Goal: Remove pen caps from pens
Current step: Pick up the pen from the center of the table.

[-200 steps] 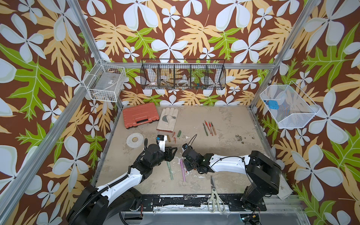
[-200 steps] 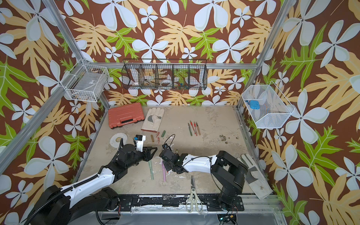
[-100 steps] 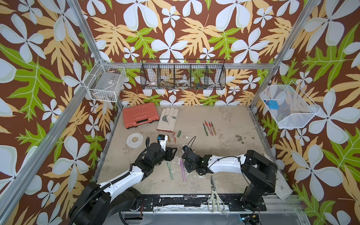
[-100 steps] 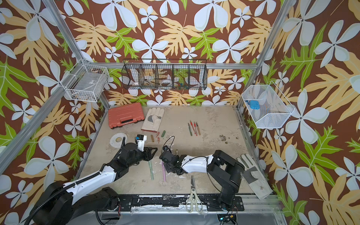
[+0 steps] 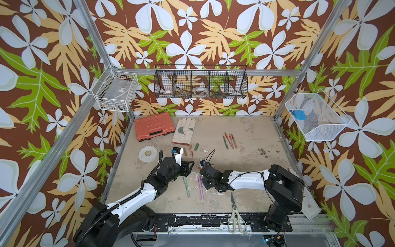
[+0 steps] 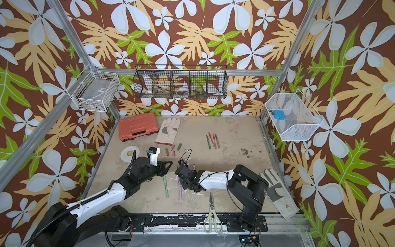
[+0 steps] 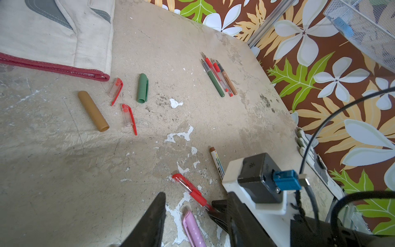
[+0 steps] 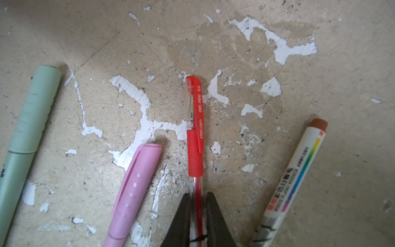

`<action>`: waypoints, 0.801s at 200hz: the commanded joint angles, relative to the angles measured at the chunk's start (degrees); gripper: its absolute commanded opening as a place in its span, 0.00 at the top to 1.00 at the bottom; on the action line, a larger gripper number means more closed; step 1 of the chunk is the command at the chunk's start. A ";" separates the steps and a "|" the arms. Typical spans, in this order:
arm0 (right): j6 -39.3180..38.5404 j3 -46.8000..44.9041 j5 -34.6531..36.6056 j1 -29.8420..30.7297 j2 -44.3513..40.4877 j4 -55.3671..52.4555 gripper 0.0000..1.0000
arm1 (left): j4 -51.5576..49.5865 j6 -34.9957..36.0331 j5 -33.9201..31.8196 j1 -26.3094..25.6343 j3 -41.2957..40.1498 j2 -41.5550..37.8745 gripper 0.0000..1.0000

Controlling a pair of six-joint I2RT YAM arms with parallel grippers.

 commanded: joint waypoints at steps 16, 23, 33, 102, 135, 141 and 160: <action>-1.59 1.10 0.92 -0.03 -0.27 -2.85 0.85 | 0.01 0.72 -1.55 0.00 -0.39 -0.07 0.52; -1.87 1.48 1.03 -0.10 -0.48 -2.85 0.86 | 0.51 0.67 -1.41 0.04 -0.56 -0.22 0.51; -2.32 2.19 1.13 -0.25 -0.92 -2.83 0.87 | 1.28 0.48 -1.25 0.00 -0.99 -0.60 0.51; -5.54 3.81 -2.01 -4.29 -7.46 -1.37 0.89 | 6.47 -2.75 -4.13 0.02 -3.05 -8.54 0.45; -8.06 2.74 -6.43 -8.23 -13.04 -0.23 0.90 | 8.35 -6.32 -3.40 0.00 -1.34 -9.26 0.39; -8.70 2.60 -7.88 -8.96 -14.18 0.08 0.90 | 8.47 -6.93 -3.74 0.00 -0.66 -8.67 0.37; -10.48 3.11 -10.47 -11.63 -17.93 -0.03 0.90 | 9.63 -8.65 -2.92 0.00 1.88 -5.88 0.35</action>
